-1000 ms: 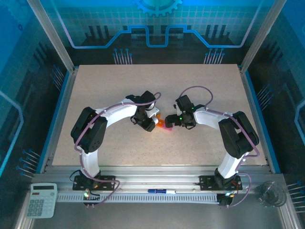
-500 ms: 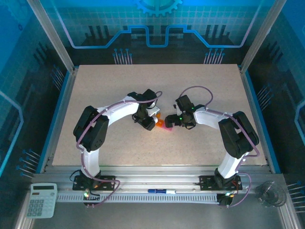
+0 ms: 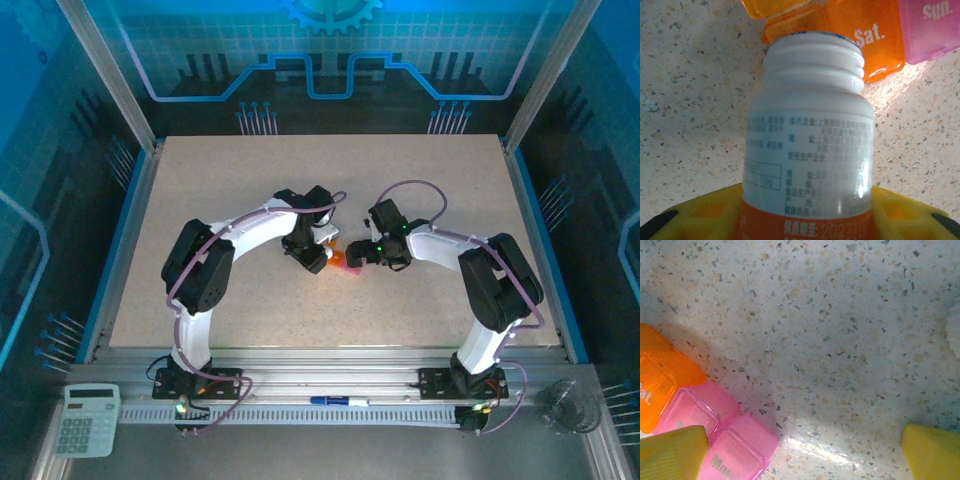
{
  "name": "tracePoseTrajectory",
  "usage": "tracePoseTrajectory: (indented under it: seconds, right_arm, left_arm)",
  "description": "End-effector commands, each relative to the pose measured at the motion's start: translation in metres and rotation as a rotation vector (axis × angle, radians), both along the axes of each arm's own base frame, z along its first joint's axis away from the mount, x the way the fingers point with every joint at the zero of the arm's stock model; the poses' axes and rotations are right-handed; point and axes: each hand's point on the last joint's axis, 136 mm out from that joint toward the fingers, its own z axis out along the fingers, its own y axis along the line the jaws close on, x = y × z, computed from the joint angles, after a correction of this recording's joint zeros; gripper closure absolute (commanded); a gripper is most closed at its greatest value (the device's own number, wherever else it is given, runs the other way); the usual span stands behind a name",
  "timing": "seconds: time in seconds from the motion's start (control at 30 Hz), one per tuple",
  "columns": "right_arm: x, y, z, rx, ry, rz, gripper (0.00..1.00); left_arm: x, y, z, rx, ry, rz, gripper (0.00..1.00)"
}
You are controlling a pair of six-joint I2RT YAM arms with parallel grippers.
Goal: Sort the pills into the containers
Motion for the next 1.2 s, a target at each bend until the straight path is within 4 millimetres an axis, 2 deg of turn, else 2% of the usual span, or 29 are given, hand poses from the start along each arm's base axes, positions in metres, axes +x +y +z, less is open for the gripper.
tracePoseTrajectory:
  seconds: [0.0,0.4,1.17]
  right_arm:
    - [-0.0091,0.0009,-0.0181,-0.019,0.053,0.005,0.0]
    - [-0.0102,0.0003,-0.019,-0.019,0.06,0.002,0.0]
    - [-0.0092,0.0018,-0.0176,-0.017,0.059,0.006,0.0]
  left_arm:
    - [-0.0047,0.0054,-0.0005,0.057,0.023,-0.032,1.0]
    - [-0.0003,0.0045,0.0045,0.08,0.02,-0.06,1.0]
    - [0.0026,0.0056,0.0011,0.145,0.014,-0.096,1.0]
